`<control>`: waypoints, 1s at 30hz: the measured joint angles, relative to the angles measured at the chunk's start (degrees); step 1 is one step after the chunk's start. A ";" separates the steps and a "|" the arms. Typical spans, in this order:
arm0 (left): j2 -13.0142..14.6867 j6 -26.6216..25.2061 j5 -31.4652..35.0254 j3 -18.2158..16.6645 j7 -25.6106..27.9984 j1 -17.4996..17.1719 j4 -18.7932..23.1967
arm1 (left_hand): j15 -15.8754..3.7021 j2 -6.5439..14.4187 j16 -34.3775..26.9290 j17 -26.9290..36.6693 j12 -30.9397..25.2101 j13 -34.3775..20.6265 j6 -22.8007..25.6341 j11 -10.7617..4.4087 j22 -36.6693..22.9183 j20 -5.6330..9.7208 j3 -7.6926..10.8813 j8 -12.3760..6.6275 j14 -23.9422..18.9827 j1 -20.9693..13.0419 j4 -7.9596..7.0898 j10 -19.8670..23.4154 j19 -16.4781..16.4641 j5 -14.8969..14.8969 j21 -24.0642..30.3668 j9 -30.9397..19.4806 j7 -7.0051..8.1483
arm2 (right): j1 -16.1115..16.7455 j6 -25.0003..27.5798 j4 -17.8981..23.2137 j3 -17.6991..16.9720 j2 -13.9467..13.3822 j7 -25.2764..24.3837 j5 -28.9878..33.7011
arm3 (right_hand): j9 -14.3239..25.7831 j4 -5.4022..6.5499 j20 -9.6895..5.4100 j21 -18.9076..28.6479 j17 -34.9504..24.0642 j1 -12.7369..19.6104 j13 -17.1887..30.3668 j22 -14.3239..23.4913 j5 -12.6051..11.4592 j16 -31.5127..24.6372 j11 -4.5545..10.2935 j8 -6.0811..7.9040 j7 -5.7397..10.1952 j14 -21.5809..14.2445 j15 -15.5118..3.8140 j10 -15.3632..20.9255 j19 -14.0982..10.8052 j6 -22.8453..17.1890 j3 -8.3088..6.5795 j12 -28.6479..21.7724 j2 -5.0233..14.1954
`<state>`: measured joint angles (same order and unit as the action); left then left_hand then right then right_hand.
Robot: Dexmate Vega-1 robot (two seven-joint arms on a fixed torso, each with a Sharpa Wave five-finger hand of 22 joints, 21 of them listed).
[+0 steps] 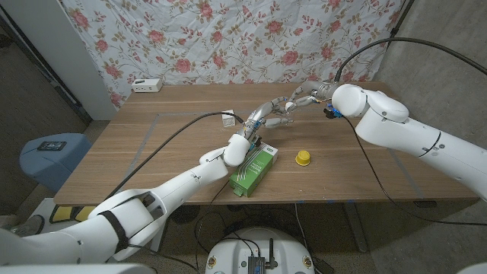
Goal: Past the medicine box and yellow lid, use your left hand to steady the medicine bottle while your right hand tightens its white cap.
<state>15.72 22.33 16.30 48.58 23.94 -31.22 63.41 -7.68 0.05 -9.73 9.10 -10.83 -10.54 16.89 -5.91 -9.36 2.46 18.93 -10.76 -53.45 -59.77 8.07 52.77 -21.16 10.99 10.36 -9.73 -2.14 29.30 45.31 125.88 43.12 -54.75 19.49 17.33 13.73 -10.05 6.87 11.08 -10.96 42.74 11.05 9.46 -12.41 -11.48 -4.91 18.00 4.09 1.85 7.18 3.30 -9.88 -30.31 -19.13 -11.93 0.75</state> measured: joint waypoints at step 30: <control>-0.42 0.48 -0.27 0.35 -0.19 0.42 -0.86 | 0.01 0.16 -0.04 0.00 -0.15 0.01 0.60 0.08 0.00 0.00 0.52 0.00 0.01 0.20 0.07 0.07 0.00 -0.21 0.00 0.00 0.60 | 1.19 -1.01 -1.20 -0.91 0.60 -1.65 -0.07 | 1.06 0.18 -0.61 0.00 0.30 1.82 0.00 0.00 0.76 -0.40 0.19 2.01 0.41 -1.44 -0.22 1.24 -1.22 -3.70 -0.65 0.00 0.04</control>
<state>15.30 22.80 16.03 48.93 23.76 -30.79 62.55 -7.67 0.21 -9.76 9.11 -10.98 -10.53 17.49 -5.83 -9.36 2.46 19.45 -10.76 -53.44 -59.57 8.15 52.84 -21.16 10.78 10.36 -9.73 -1.54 30.49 44.30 124.68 42.21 -54.15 17.85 17.26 14.79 -9.86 6.26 11.08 -10.66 44.56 11.05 9.46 -11.64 -11.89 -4.72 20.01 4.50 0.41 6.96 4.54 -11.10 -34.01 -19.78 -11.93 0.80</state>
